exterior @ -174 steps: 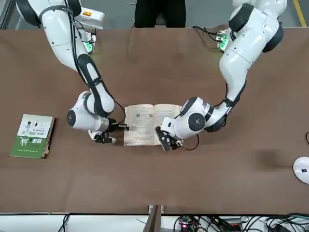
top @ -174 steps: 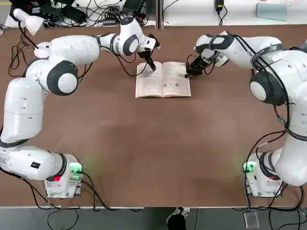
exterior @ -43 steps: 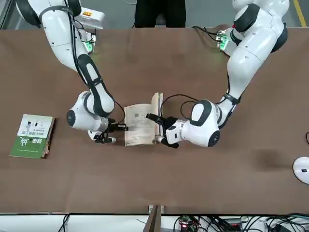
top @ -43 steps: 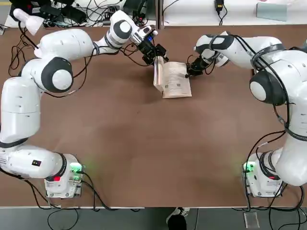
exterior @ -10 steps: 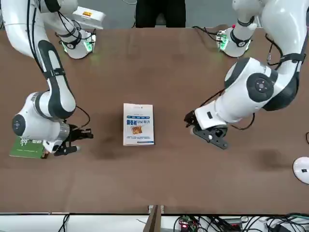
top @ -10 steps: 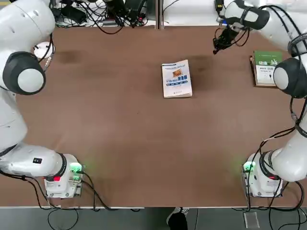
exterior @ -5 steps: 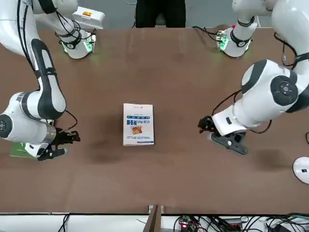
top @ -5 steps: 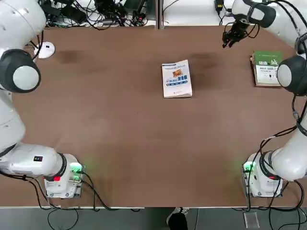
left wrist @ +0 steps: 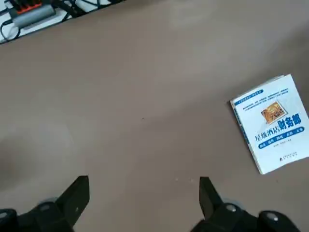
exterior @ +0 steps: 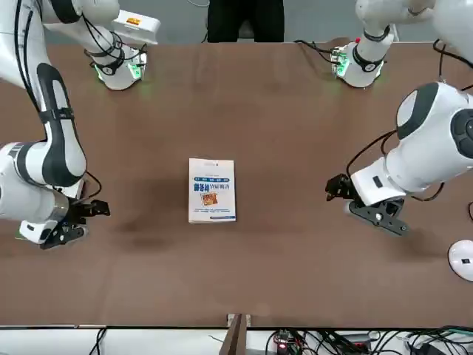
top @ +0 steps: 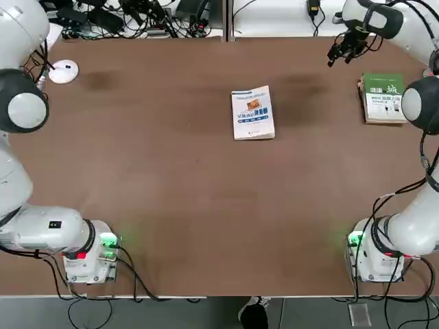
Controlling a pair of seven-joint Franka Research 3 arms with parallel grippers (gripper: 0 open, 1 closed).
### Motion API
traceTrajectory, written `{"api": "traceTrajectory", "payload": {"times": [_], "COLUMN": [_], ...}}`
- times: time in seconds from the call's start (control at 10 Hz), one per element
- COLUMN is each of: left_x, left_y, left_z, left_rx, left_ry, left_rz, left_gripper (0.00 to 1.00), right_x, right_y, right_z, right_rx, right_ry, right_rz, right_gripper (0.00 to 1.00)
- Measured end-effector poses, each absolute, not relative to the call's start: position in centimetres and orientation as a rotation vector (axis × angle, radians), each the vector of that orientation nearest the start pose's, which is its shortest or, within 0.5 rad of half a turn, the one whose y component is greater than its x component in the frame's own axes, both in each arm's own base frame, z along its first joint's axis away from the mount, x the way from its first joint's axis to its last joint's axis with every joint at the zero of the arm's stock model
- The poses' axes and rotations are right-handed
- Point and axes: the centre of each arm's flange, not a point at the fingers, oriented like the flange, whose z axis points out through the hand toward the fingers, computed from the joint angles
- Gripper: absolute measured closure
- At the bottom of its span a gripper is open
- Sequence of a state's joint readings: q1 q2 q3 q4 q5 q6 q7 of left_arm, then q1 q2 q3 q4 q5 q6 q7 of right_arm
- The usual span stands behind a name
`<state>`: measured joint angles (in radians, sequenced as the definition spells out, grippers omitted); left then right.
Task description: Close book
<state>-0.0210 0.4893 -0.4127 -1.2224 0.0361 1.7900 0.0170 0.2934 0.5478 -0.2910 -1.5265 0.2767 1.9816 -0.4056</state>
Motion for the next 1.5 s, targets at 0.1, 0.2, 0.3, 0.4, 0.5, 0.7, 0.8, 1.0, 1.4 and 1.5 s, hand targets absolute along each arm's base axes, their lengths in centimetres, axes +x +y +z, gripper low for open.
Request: {"api": "traceTrajectory", "payload": {"times": [0.1, 0.2, 0.3, 0.4, 0.5, 0.7, 0.8, 1.0, 1.4, 1.5], "left_x": [66.0, 65.5, 65.0, 64.5, 64.2, 63.6, 63.1, 61.4, 59.5, 59.4], "left_y": [-22.8, -22.6, -22.3, -22.1, -21.6, -20.4, -20.1, -20.1, -17.3, -16.1], "left_z": [52.4, 52.6, 52.7, 52.8, 52.9, 52.7, 52.4, 51.9, 52.8, 53.3], "left_rx": [-3.242, -3.239, -3.235, -3.230, -3.221, -3.193, -3.183, -3.159, -3.127, -3.122], "left_ry": [0.626, 0.596, 0.573, 0.554, 0.538, 0.510, 0.502, 0.504, 0.436, 0.413], "left_rz": [-0.126, -0.117, -0.108, -0.104, -0.113, -0.172, -0.203, -0.222, -0.238, -0.247], "left_gripper": [0.00, 0.00, 0.00, 0.00, 0.00, 0.00, 0.00, 0.00, 0.00, 0.00], "right_x": [69.2, 69.4, 69.6, 69.7, 69.6, 68.7, 68.1, 66.4, 61.9, 60.9], "right_y": [4.3, 4.0, 3.9, 3.8, 3.3, 2.2, 1.9, 2.1, 4.2, 4.4], "right_z": [35.1, 35.7, 36.4, 37.1, 38.2, 41.3, 43.3, 48.0, 57.4, 59.4], "right_rx": [-3.002, -3.008, -3.012, -3.017, -3.023, -3.043, -3.060, -3.098, -3.126, -3.121], "right_ry": [-0.492, -0.494, -0.498, -0.499, -0.494, -0.462, -0.444, -0.410, -0.343, -0.314], "right_rz": [0.051, 0.034, 0.021, 0.012, 0.006, 0.017, 0.010, -0.006, -0.093, -0.121], "right_gripper": [0.00, 0.00, 0.00, 0.00, 0.00, 0.00, 0.00, 0.00, 0.00, 0.00]}}
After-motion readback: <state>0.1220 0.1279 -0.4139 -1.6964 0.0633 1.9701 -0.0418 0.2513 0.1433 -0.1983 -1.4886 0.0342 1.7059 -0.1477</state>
